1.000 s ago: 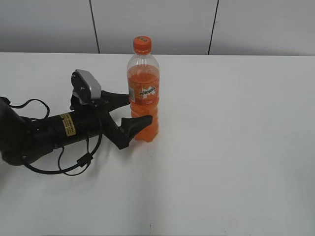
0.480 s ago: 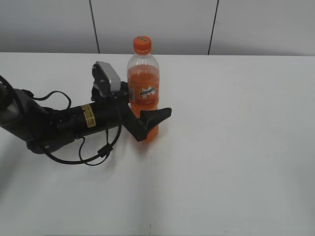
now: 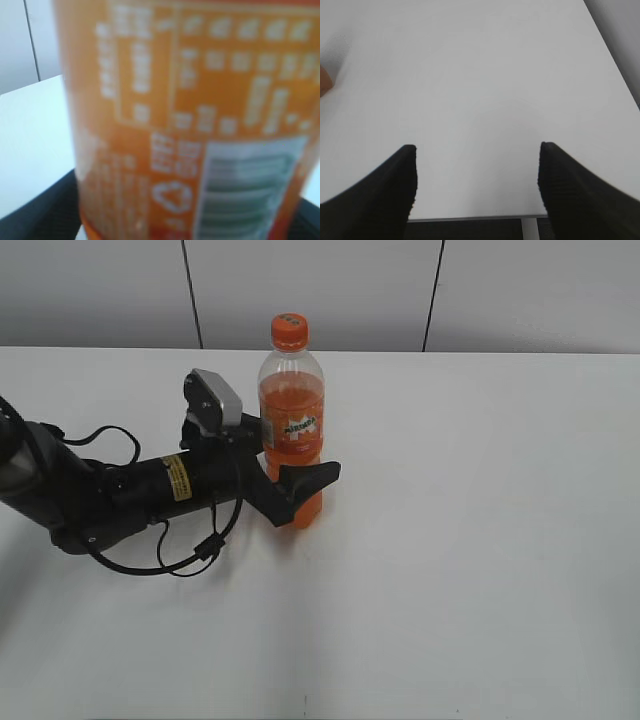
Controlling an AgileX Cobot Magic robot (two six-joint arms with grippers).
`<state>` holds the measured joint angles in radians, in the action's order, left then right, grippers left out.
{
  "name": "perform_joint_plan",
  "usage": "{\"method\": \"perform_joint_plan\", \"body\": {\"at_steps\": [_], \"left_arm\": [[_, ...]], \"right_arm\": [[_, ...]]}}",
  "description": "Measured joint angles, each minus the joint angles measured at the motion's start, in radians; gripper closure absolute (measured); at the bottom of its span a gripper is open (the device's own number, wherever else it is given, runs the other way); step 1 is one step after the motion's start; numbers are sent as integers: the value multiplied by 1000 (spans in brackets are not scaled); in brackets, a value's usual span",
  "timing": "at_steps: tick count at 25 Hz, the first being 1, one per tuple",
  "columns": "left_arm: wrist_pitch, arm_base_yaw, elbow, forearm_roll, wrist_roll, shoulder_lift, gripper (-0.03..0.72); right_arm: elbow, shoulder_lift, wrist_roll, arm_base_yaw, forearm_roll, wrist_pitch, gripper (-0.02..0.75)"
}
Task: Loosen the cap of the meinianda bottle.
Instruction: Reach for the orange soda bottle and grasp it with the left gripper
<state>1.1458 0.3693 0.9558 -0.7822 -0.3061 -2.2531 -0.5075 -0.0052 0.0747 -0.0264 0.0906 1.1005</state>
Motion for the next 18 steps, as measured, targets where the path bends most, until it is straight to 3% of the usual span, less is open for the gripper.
{"method": "perform_joint_plan", "body": {"at_steps": [13,18], "left_arm": [[-3,-16,-6,-1,-1,0,123],[-3,-16,-7,-12,-1,0,209]], "right_arm": [[0,0,0,0,0,0,172],[0,0,0,0,0,0,172]]}}
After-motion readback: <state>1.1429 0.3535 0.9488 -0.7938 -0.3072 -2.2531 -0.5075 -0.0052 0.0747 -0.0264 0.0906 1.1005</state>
